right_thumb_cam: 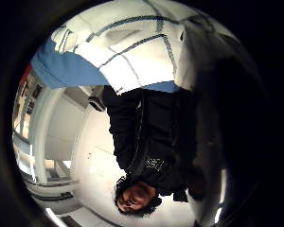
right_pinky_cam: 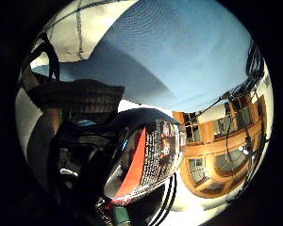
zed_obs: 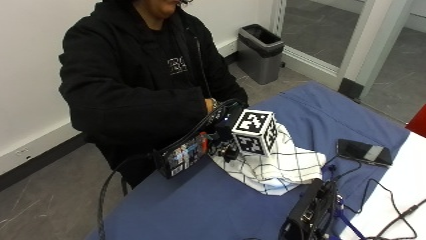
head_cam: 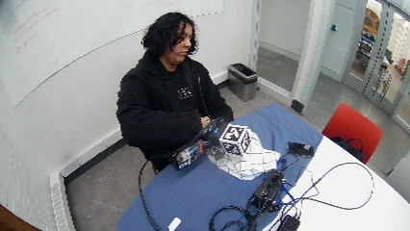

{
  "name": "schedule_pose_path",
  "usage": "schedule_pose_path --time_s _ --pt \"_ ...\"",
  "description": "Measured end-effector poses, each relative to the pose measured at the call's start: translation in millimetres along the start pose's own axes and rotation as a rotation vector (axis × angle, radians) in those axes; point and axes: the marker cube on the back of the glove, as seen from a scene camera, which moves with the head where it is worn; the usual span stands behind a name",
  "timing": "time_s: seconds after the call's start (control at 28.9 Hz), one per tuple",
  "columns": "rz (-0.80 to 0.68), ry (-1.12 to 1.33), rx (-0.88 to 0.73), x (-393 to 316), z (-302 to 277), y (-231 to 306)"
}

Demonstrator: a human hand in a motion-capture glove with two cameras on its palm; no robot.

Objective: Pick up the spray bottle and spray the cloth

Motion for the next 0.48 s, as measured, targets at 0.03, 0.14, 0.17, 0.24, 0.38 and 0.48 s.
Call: schedule_pose_path --time_s 0.03,0.14,0.17,0.24,0.38,0.48 --pt "-0.004 -0.002 0.002 -1.3 -1.1 0.7" --pt "-0.033 -0.013 0.031 -10.2 -9.3 7.1" --pt "-0.049 -0.019 0.053 -15.0 -14.9 11.0" --pt "-0.090 -0.041 0.120 -28.7 -34.6 20.1" --pt "-0.194 -0.078 0.270 -63.1 -76.2 42.8" --pt "-0.276 -0.055 0.306 -78.1 -73.0 66.6"
